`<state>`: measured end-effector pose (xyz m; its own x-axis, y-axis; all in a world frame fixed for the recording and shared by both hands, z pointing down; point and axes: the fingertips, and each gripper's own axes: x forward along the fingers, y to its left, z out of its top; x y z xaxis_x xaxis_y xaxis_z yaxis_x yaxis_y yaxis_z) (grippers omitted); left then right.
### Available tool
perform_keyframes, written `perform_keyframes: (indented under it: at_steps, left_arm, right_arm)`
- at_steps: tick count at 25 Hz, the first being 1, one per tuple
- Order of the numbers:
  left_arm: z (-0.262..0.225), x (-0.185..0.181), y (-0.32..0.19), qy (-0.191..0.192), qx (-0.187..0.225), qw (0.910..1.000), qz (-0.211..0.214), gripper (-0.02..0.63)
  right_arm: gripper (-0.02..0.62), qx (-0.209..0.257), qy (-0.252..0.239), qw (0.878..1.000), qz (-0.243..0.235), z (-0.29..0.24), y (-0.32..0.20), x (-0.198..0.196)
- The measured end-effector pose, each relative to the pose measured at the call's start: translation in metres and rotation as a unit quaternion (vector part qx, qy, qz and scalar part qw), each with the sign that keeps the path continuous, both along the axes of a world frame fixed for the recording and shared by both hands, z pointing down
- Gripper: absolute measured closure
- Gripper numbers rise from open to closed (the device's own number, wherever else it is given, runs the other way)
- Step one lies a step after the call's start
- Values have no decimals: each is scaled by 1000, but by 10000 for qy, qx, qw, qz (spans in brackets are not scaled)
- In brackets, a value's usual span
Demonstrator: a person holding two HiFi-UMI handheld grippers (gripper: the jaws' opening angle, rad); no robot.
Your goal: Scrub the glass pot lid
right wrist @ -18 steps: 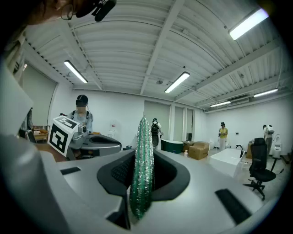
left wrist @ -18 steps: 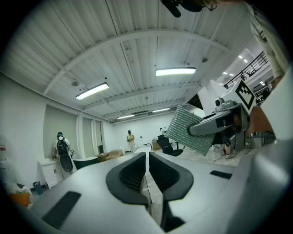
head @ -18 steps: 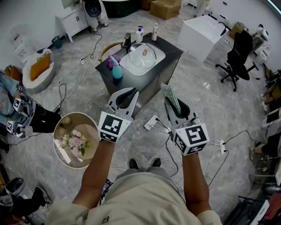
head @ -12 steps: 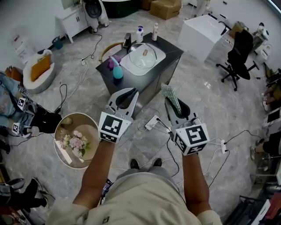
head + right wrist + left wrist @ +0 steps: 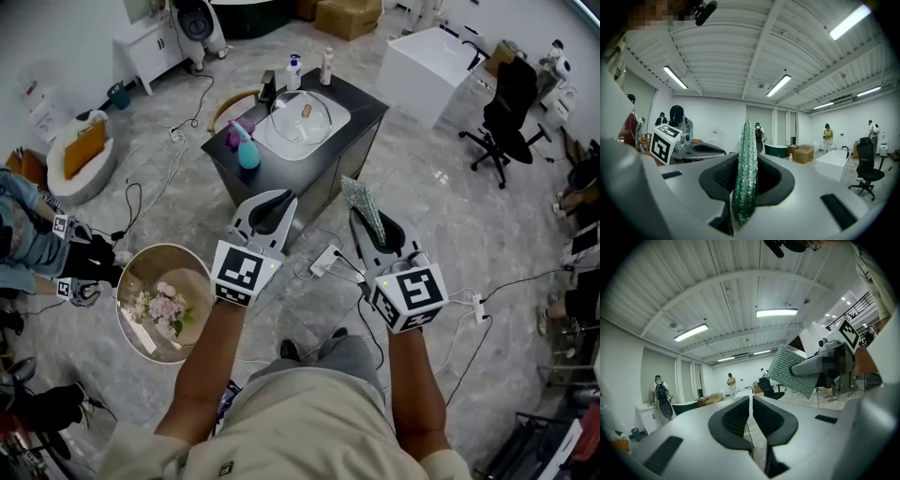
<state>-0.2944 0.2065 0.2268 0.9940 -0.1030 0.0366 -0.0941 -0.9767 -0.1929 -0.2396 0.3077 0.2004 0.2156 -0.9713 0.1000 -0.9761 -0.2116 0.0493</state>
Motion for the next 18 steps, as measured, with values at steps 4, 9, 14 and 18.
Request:
perform_keyframes:
  at_steps: [4,9,14,18]
  left_arm:
    - [2,15,0,-40,11,10000,17,569]
    - [13,45,-11,-174,6,9998,-120,570]
    - [17,91,-21,-317,38,9992,-249,570]
    - [17,138,-20,-360,22,9988,-324,571]
  right_arm:
    - [512,24,-100,9999,-49,3,-3,17]
    - [512,31,-207,9997,-132,15,-12,54]
    - [512,86,-342,9991,-228,21,-22,107]
    - [512,103,-411,9985,-350,26,-24,154]
